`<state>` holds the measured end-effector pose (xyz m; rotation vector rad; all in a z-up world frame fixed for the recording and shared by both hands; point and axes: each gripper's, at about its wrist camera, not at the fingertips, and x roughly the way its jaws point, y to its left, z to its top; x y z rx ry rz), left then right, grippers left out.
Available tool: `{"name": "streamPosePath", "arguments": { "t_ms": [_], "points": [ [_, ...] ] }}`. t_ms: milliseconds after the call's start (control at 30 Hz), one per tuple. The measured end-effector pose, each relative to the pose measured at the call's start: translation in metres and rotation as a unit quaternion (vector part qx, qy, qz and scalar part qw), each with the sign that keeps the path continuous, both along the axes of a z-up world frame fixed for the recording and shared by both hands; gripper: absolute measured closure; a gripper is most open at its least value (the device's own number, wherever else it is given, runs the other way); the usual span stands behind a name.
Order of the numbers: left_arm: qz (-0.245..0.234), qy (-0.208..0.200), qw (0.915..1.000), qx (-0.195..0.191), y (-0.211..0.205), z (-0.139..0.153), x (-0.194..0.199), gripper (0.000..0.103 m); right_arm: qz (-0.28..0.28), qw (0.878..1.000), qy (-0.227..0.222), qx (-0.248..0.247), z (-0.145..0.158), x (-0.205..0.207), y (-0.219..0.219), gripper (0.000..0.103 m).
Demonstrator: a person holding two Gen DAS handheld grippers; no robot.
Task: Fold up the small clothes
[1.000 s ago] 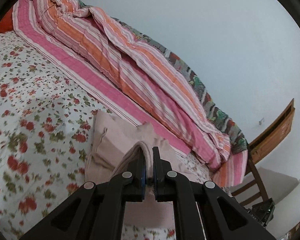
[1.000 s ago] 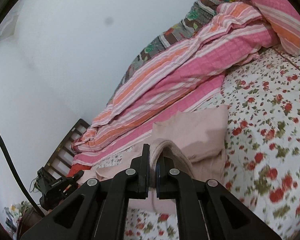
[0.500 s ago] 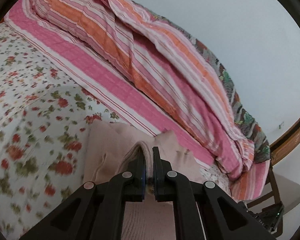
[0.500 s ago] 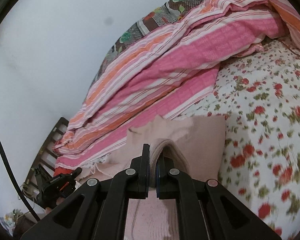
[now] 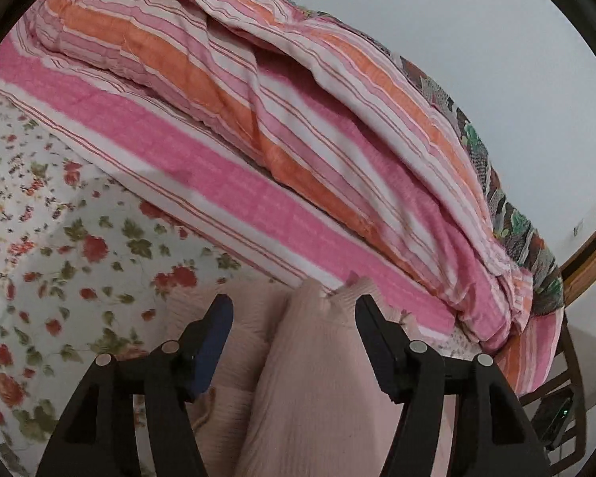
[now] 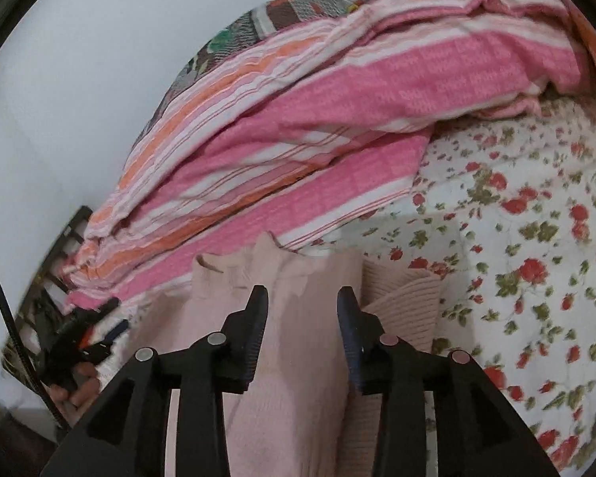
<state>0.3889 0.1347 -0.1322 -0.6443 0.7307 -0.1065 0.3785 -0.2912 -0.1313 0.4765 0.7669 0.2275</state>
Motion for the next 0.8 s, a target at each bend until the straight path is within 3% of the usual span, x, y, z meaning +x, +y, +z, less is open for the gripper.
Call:
{"name": "streamPosePath", "arguments": {
  "t_ms": [133, 267, 433, 500, 567, 700, 800],
  "points": [
    [-0.008, 0.01, 0.9999, 0.005, 0.002, 0.0, -0.01, 0.041, 0.006, 0.999, 0.005, -0.035, 0.0, -0.011, 0.005, 0.067],
    [-0.02, 0.009, 0.9991, 0.036, -0.003, 0.003, -0.037, 0.041, 0.009, 0.998, 0.011, -0.064, 0.0, -0.036, 0.005, 0.067],
    [-0.046, -0.007, 0.9942, 0.097, -0.013, 0.006, -0.099, 0.036, 0.021, 0.996, 0.023, -0.082, 0.003, -0.084, 0.001, 0.058],
    [-0.053, -0.005, 0.9939, 0.097, -0.012, 0.002, -0.121, 0.035, 0.029, 0.996, 0.025, -0.081, 0.004, -0.108, -0.001, 0.053],
    [-0.058, 0.005, 0.9959, 0.068, -0.006, -0.008, -0.145, 0.035, 0.034, 0.996, 0.027, -0.076, 0.003, -0.127, -0.003, 0.049],
    [-0.076, 0.024, 0.9961, -0.039, 0.006, -0.037, -0.173, 0.035, 0.061, 0.996, 0.043, -0.05, -0.007, -0.158, 0.004, 0.049],
    [-0.073, 0.025, 0.9955, -0.055, 0.002, -0.048, -0.175, 0.035, 0.077, 0.996, 0.05, -0.008, -0.016, -0.167, 0.014, 0.049]
  ]
}}
